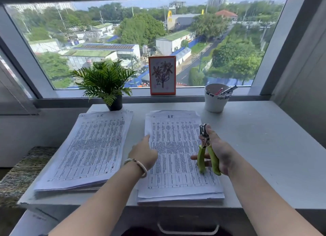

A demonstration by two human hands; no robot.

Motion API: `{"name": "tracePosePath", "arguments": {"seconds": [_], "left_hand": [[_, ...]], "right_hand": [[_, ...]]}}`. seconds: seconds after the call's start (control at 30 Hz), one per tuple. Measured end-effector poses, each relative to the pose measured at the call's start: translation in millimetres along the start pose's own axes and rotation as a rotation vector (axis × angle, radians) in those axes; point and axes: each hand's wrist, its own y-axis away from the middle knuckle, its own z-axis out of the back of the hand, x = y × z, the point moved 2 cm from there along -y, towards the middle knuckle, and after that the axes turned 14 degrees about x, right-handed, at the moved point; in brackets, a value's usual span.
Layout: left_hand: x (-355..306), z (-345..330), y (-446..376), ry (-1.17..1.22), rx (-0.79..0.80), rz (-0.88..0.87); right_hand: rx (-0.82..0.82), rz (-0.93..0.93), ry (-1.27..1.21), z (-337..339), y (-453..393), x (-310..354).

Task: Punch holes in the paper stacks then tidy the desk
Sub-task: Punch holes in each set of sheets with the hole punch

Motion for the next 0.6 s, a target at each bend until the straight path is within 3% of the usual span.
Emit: {"name": "tracePosePath", "arguments": {"seconds": [0.1,0.23,0.3,0.4,0.6], "left_hand": [[0.1,0.9,-1.5,0.042,-0.041,-0.094],[4.9,9.0,-8.1,0.436,-0.074,-0.127],[3.2,12.9,-8.4,0.645,0.072,-0.039],[4.9,15.9,-5.4,0.914,0.454,0.124],[18.7,30.1,-13.8,1.052,0.404,0.039]], "right_hand": [[0.011,0.014,-0.007,0.8,0.0,-1.3],[0.018,0.047,-0.044,2.9,0.5,-2.0],[0.013,0.049,-0.052,4.2,1.1,-2.5],[0.026,0.025,-0.039,9.6,3.3,-1.1],[0.085,-0.057,-0.063,36.6,13.0,23.3]]}}
